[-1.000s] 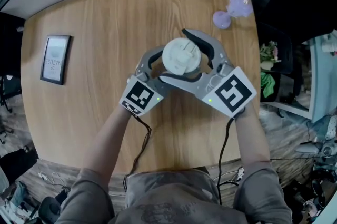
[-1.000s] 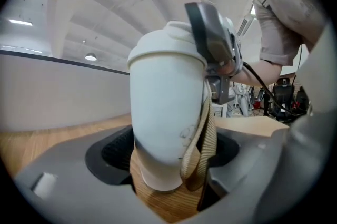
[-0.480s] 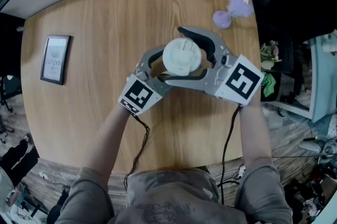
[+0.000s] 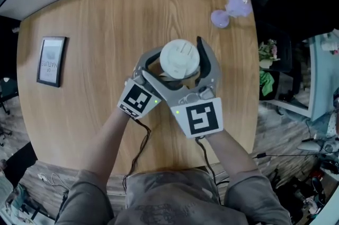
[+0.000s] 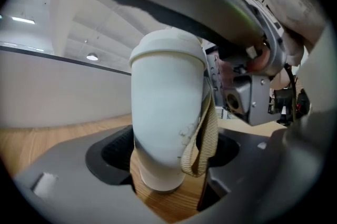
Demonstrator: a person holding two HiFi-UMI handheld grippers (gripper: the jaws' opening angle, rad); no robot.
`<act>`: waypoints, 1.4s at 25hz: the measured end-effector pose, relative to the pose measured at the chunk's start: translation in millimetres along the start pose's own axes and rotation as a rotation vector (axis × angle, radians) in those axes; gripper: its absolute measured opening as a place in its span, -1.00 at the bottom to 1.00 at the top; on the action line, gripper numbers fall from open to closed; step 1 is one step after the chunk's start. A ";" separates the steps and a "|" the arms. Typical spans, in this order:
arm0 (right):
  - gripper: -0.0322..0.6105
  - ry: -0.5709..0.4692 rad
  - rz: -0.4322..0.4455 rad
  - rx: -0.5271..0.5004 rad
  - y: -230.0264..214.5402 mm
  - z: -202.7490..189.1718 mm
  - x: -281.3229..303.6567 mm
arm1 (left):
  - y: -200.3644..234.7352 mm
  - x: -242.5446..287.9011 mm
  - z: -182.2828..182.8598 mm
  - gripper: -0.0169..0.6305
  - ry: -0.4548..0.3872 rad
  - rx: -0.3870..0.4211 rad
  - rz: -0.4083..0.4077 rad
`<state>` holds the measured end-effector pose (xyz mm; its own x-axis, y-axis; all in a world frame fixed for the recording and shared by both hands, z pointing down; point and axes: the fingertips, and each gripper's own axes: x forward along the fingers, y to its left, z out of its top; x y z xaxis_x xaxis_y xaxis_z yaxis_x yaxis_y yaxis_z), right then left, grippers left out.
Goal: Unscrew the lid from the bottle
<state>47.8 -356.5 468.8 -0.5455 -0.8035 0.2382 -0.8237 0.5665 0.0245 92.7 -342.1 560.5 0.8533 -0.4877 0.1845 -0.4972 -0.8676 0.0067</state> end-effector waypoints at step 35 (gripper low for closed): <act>0.68 -0.042 0.730 -0.079 14.1 7.0 -11.2 | -0.8 5.8 -1.7 0.18 0.049 -0.004 -0.071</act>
<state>41.2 -340.7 459.6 -0.9575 -0.2223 0.1837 -0.2359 0.9702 -0.0560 97.8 -344.1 563.3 0.8778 -0.4194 0.2314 -0.4365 -0.8993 0.0256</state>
